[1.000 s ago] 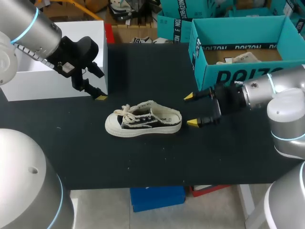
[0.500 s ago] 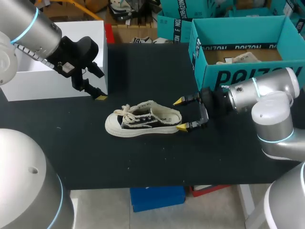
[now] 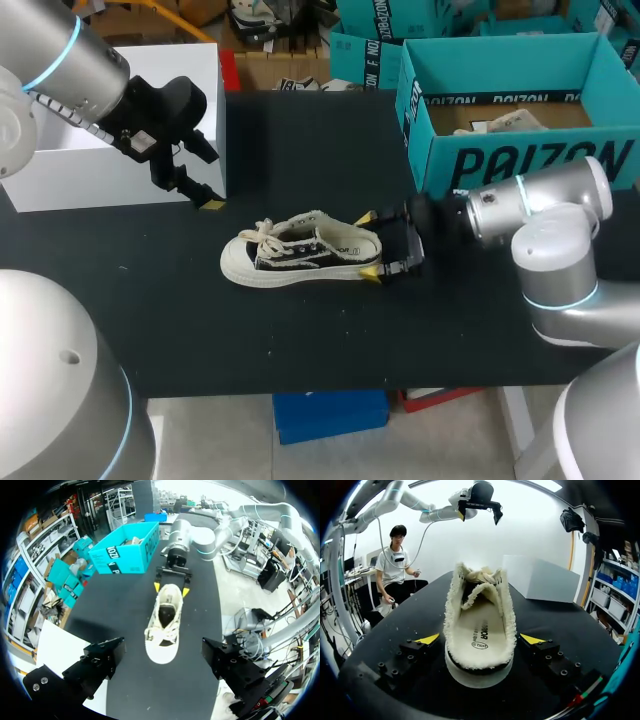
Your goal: Take the shoe out of the shoebox, open the shoe tongue, remove and reinsert the insole, then place the shoe into the shoebox
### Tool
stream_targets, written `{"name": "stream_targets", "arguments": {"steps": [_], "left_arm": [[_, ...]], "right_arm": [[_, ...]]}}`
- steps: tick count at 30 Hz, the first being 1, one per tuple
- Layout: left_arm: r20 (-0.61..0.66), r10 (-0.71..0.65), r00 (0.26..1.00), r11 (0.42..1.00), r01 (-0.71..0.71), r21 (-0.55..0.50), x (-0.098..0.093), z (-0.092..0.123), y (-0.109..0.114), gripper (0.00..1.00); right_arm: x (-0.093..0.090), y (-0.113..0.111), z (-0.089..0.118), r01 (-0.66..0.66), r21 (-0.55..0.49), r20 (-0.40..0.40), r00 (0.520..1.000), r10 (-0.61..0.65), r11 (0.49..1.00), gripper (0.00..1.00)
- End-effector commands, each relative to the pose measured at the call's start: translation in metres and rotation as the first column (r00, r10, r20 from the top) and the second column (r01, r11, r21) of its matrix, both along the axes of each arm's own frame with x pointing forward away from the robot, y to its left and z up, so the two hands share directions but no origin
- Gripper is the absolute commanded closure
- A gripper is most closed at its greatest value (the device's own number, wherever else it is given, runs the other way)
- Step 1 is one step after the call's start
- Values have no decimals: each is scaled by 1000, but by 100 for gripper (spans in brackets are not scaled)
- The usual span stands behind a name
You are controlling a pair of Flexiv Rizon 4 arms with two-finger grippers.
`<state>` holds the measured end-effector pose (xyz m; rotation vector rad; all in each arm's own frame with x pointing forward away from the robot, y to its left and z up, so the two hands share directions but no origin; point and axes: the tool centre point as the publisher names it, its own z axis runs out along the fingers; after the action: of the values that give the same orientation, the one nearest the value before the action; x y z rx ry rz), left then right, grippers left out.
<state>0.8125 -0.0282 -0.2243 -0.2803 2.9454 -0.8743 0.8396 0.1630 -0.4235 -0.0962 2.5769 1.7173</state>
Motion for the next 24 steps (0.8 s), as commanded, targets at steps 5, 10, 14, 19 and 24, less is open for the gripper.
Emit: {"name": "stream_targets", "arguments": {"steps": [5,10,14,19,24], "left_arm": [[4,0,1000,1000,0,-3,-1,-1,0,0],[4,0,1000,1000,0,-3,-1,-1,0,0],[4,0,1000,1000,0,-3,-1,-1,0,0],[4,0,1000,1000,0,-3,-1,-1,0,0],[4,0,1000,1000,0,-3,-1,-1,0,0]], "right_arm": [[1,6,-10,9,13,-9,1000,-9,1000,0],[2,8,-11,12,20,-12,1000,-12,1000,0],[4,10,-10,-20,19,-16,1000,21,1000,59],[4,10,-10,-20,19,-16,1000,21,1000,100],[4,10,-10,-20,19,-16,1000,21,1000,100]]}}
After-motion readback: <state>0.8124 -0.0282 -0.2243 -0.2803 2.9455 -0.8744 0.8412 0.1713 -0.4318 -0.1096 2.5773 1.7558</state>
